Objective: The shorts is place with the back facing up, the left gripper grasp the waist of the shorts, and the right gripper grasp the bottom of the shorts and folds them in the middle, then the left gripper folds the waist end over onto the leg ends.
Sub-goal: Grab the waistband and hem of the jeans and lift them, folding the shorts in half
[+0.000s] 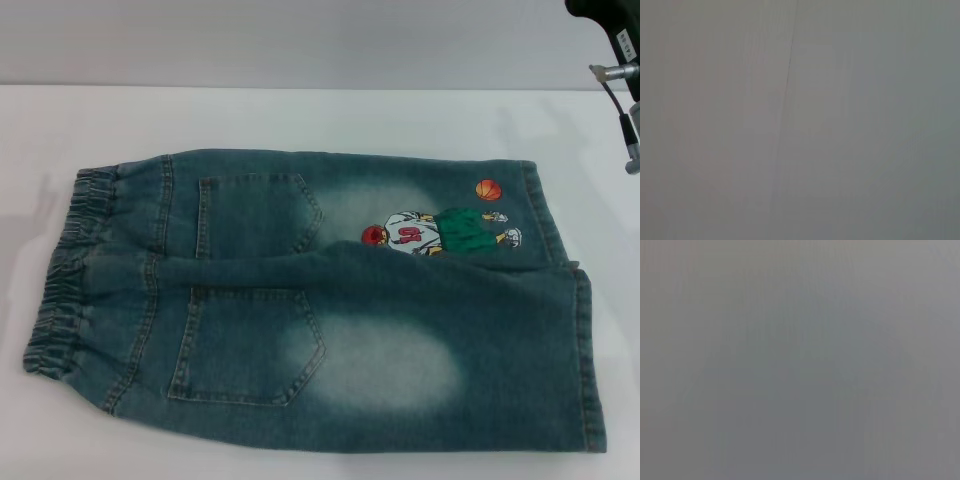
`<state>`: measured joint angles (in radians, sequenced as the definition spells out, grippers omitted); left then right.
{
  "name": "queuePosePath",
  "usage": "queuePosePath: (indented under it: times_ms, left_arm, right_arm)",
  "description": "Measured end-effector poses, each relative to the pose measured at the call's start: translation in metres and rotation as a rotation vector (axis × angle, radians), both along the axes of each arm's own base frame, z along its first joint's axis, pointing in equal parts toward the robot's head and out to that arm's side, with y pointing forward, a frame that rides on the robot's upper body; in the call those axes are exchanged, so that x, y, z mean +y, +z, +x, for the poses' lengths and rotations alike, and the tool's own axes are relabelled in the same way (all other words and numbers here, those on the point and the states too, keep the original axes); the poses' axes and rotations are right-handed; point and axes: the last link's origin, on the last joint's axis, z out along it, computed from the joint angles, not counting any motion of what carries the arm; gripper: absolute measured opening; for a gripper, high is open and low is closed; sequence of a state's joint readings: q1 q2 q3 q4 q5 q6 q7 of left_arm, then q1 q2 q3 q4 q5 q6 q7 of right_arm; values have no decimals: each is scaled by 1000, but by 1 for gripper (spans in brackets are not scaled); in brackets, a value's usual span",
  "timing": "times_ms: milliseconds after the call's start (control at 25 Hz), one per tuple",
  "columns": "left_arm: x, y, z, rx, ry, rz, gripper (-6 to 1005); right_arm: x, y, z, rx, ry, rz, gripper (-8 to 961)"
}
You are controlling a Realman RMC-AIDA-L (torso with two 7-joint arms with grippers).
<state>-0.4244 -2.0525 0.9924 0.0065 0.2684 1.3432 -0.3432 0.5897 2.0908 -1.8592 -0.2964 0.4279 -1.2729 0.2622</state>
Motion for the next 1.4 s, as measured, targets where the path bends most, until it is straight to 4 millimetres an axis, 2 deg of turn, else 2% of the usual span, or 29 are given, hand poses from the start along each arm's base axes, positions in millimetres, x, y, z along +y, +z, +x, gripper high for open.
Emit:
queuePosePath:
  times_ms: [1080,1400]
  left_arm:
    - [3,-2,-4,-1,32,-18,790]
    - [4,3,-4,-17,36,14,788]
  right_arm:
    - [1,-1,1,-2,-9,-10,633]
    - [2,-3,4,-7,-28,-21,633]
